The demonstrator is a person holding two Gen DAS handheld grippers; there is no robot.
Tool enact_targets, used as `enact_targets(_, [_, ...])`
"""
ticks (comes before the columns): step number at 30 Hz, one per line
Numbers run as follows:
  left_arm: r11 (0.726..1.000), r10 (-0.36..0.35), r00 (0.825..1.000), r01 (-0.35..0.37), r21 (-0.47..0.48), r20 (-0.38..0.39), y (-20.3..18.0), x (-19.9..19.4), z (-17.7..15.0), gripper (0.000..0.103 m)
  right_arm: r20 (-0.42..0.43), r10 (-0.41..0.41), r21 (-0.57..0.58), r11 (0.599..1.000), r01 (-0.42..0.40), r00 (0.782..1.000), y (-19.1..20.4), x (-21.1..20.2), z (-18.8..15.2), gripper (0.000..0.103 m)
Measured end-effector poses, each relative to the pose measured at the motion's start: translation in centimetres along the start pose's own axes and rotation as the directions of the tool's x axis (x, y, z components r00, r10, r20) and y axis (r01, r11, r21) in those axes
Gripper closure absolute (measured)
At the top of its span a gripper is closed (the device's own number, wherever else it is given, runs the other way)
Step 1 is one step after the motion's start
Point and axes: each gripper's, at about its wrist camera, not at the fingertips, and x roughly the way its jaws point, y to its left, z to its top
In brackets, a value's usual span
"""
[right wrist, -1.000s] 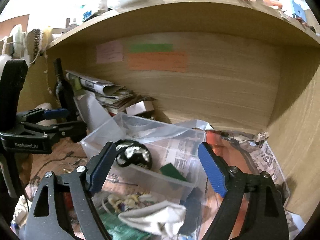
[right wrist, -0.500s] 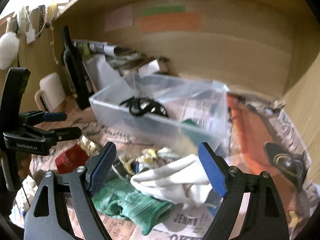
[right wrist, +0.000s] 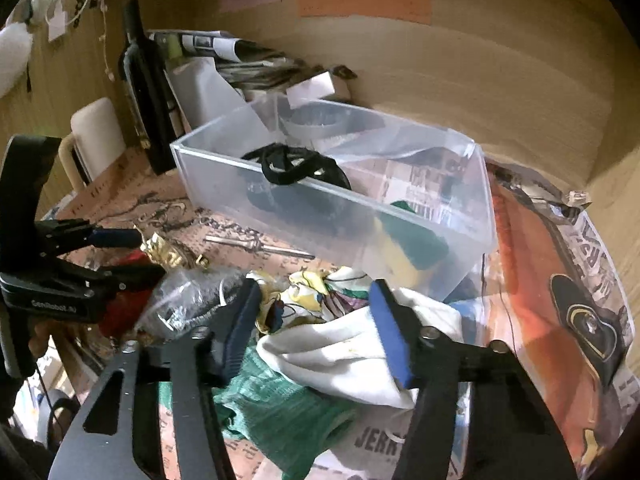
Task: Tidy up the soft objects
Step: 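Grasp the red velvet pouch with the left tool while the right tool grasps the crumpled yellow-white wrapper, then carry the red pouch and the wrapper over the clear box with both tools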
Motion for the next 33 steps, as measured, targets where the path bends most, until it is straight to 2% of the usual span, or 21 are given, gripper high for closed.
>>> enact_targets(2, [1.000, -0.013, 1.000, 0.013, 0.005, 0.000, 0.0, -0.1, -0.1, 0.042, -0.012, -0.003, -0.006, 1.000, 0.003, 1.000, -0.1, 0.1, -0.1, 0.064])
enact_targets(6, [1.000, -0.014, 1.000, 0.014, 0.018, 0.012, -0.3, -0.4, -0.6, 0.050, -0.025, -0.005, -0.020, 1.000, 0.004, 1.000, 0.0, 0.2, -0.1, 0.079])
enact_targets(9, [1.000, -0.024, 1.000, 0.024, 0.014, 0.017, -0.3, -0.5, -0.6, 0.062, -0.019, -0.008, -0.023, 1.000, 0.008, 1.000, -0.1, 0.1, -0.2, 0.086])
enact_targets(10, [1.000, -0.022, 1.000, 0.022, 0.014, 0.018, -0.2, -0.6, -0.6, 0.074, -0.015, -0.007, -0.020, 1.000, 0.006, 1.000, -0.1, 0.0, -0.2, 0.088])
enact_targets(16, [1.000, -0.013, 0.999, 0.013, 0.011, 0.038, -0.1, -1.1, -0.1, 0.076, 0.039, -0.006, -0.013, 1.000, 0.006, 0.999, 0.1, -1.0, 0.3, 0.090])
enact_targets(23, [1.000, -0.005, 0.994, 0.003, 0.017, 0.111, -0.3, -3.3, 1.0, 0.080, 0.133, 0.006, -0.004, 1.000, -0.006, 0.991, 0.3, -3.6, 1.3, 0.090])
enact_targets(33, [0.999, -0.013, 0.965, 0.002, 0.044, 0.261, -1.9, -7.1, 4.5, 0.080, 0.261, 0.011, 0.006, 1.000, -0.013, 0.965, 0.5, -6.7, 3.0, 0.090])
